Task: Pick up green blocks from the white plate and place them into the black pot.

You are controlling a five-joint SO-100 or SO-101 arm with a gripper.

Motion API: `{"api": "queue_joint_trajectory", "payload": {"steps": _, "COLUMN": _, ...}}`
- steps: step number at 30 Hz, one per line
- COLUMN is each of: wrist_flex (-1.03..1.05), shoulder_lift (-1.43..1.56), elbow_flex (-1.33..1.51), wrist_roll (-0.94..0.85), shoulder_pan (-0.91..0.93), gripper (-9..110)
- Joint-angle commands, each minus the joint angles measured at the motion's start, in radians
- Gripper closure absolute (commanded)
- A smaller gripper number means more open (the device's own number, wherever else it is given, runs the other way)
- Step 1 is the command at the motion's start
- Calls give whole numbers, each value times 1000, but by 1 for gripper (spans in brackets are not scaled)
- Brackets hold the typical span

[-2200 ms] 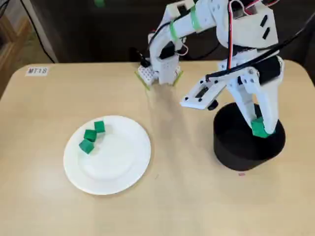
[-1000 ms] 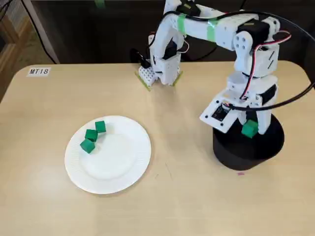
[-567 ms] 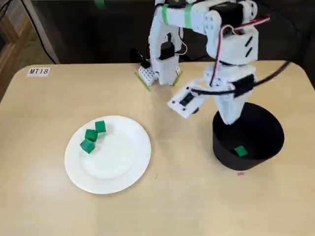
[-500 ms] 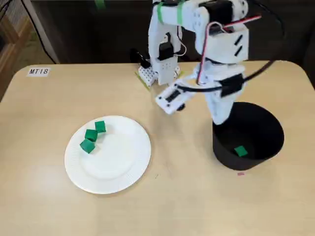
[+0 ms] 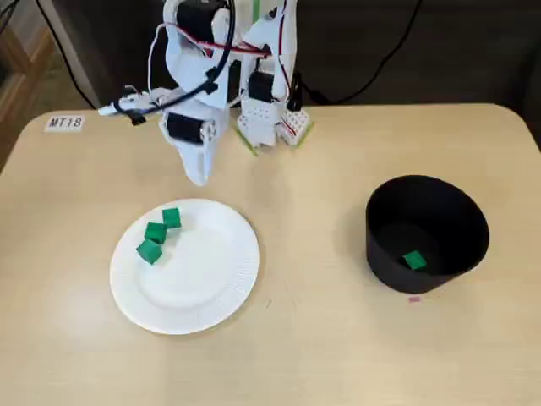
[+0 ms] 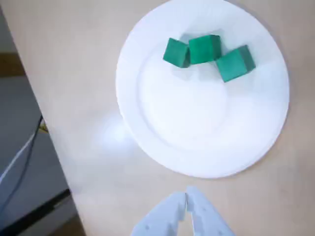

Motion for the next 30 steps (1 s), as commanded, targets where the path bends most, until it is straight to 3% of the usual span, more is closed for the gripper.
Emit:
{"api": "queue_joint_trajectory", "payload": {"steps": 1, "wrist_flex": 23, "shoulder_lift": -63, "elbow_flex": -3, "wrist_roll": -146, "shoulder_pan": 28, "gripper": 104}}
{"api": "queue_joint_trajectory", "payload": {"steps": 10, "wrist_flex": 225, "shoulder_lift": -291, "elbow_flex": -186, "wrist_roll": -430, "shoulder_pan": 207, "gripper": 104}}
{"api": "queue_joint_trajectory", "payload": {"steps": 17, "wrist_flex": 296, "shoulder_lift": -443, "elbow_flex": -272, "wrist_roll": -448, "shoulder_pan": 278, "gripper": 104}}
{"api": "queue_joint_trajectory", "payload": {"steps": 25, "wrist_flex": 236, "shoulder_lift": -503, "elbow_flex": -270, "wrist_roll": -454, "shoulder_pan": 301, "gripper": 104}}
{"api": "queue_joint_trajectory", "payload": {"steps": 30, "wrist_flex": 216, "shoulder_lift": -525, "elbow_flex": -273, "wrist_roll": -466, "shoulder_pan": 307, "gripper": 87}}
